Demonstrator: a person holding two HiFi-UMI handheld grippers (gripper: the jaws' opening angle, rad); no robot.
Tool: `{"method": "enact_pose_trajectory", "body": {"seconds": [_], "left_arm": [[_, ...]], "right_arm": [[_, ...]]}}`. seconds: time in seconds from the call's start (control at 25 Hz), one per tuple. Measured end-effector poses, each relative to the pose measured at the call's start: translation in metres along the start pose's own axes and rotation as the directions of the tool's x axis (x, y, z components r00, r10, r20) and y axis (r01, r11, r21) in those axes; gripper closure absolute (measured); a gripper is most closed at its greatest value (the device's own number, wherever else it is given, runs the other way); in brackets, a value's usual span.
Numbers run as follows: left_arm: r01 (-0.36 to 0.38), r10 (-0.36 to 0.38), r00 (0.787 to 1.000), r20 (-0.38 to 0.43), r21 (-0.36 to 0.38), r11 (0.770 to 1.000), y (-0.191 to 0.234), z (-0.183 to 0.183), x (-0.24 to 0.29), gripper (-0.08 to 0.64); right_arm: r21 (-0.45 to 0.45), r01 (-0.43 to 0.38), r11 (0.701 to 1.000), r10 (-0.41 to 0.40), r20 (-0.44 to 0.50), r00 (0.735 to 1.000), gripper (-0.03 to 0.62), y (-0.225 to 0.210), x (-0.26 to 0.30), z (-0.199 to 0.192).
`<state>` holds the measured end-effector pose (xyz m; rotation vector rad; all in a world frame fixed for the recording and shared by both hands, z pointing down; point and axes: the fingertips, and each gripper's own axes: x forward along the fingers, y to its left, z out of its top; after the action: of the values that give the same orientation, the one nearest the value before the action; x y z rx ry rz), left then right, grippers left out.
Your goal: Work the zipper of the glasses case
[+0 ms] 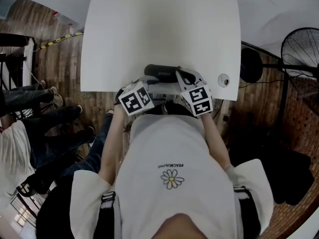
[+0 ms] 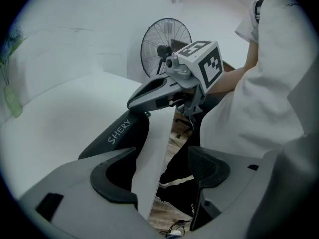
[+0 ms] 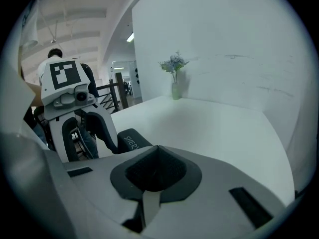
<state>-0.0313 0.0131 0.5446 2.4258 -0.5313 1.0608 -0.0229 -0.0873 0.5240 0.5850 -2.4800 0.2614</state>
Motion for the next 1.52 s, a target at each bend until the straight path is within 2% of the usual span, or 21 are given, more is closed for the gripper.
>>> {"method": "enact_pose_trajectory", "body": {"seconds": [0.16,0.32,0.44,0.56,0.76,0.88,1.08,1.24,1.36,1.44,1.48,1.52], "left_arm": [[-0.023,0.022,1.000,0.012,0.040,0.999,0.001,0.012,-0.009,0.229],[-0.093,0.090,0.995,0.031,0.121,0.988,0.018,0.038,-0.028,0.229],[-0.138,0.151,0.988,-0.040,0.232,0.963,0.041,0.044,-0.023,0.229],[-0.109,0.150,0.983,-0.111,0.308,0.945,0.052,0.043,-0.002,0.220],[-0.048,0.127,0.970,-0.209,0.347,0.937,0.054,0.034,0.026,0.218],[-0.025,0.133,0.955,-0.264,0.377,0.926,0.054,0.025,0.036,0.218],[-0.070,0.199,0.934,-0.297,0.393,0.917,0.063,0.018,0.047,0.217],[-0.071,0.197,0.937,-0.287,0.396,0.916,0.063,0.017,0.048,0.218],[-0.067,0.196,0.937,-0.290,0.402,0.913,0.062,0.016,0.048,0.218],[-0.060,0.193,0.937,-0.293,0.407,0.912,0.061,0.016,0.048,0.218],[-0.057,0.190,0.937,-0.293,0.409,0.911,0.061,0.016,0.048,0.218],[-0.054,0.189,0.938,-0.292,0.412,0.909,0.060,0.017,0.048,0.218]], "right_arm": [[0.019,0.005,1.000,-0.005,0.012,1.000,0.584,-0.001,0.001,0.000],[0.012,0.012,1.000,-0.012,0.010,1.000,0.584,0.000,-0.001,-0.002],[0.017,0.015,1.000,-0.015,0.013,1.000,0.584,0.002,-0.002,-0.004],[0.013,0.017,1.000,-0.018,0.013,1.000,0.584,0.003,-0.001,-0.005],[0.007,0.017,1.000,-0.017,0.016,1.000,0.584,0.003,-0.001,-0.004],[0.008,0.016,1.000,-0.016,0.015,1.000,0.584,0.003,0.000,-0.005],[0.006,-0.004,1.000,0.004,0.017,1.000,0.584,0.007,-0.003,-0.005],[-0.087,-0.072,0.994,0.076,0.048,0.996,0.584,0.009,-0.008,-0.003],[-0.166,-0.090,0.982,0.096,0.029,0.995,0.584,-0.007,-0.014,-0.003],[-0.208,-0.127,0.970,0.129,-0.005,0.992,0.583,-0.022,-0.017,-0.001],[-0.233,-0.171,0.957,0.166,-0.039,0.985,0.579,-0.028,-0.019,0.001],[-0.272,-0.225,0.936,0.209,-0.088,0.974,0.548,-0.031,-0.019,0.002]]}}
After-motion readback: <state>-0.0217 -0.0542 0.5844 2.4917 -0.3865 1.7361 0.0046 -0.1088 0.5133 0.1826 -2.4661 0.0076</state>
